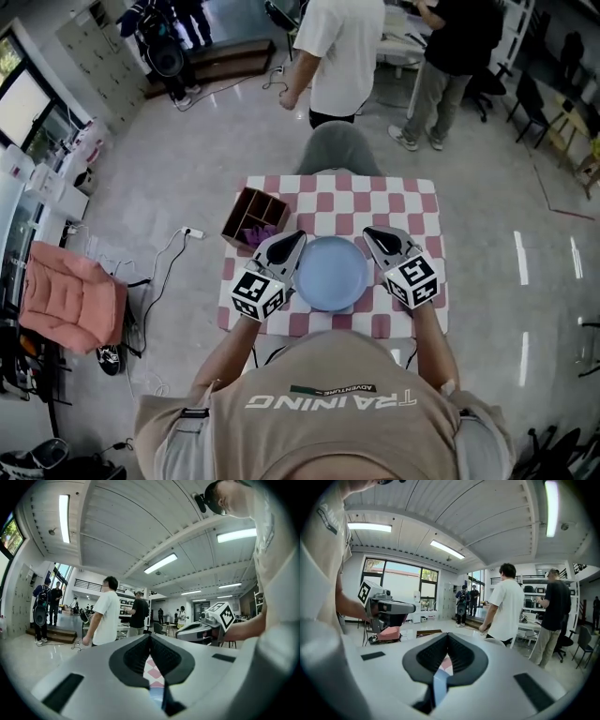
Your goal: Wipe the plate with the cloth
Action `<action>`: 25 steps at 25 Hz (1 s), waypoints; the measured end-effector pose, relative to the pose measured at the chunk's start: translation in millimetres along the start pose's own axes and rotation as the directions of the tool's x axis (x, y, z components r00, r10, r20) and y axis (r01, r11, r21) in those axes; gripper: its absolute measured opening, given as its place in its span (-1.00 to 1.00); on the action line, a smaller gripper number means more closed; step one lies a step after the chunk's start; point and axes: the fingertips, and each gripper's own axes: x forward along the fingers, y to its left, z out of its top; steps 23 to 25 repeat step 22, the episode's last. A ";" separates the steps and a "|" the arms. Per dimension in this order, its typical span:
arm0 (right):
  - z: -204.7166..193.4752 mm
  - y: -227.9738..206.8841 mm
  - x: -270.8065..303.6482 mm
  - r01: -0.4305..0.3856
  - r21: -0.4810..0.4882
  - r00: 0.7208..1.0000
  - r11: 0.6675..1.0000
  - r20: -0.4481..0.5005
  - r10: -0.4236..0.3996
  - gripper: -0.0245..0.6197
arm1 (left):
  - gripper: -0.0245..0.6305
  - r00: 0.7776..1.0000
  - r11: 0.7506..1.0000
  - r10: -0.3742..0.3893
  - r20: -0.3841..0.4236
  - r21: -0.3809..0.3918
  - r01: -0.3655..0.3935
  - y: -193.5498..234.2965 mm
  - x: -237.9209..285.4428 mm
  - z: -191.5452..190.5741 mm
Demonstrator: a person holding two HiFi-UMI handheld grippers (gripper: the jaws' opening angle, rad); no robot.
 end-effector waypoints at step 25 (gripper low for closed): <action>-11.7 -6.0 -0.2 0.055 0.061 0.998 0.997 -0.011 -0.055 -0.87 | -0.88 0.994 0.996 -0.077 -0.081 0.034 0.080 10.6 10.9 -6.9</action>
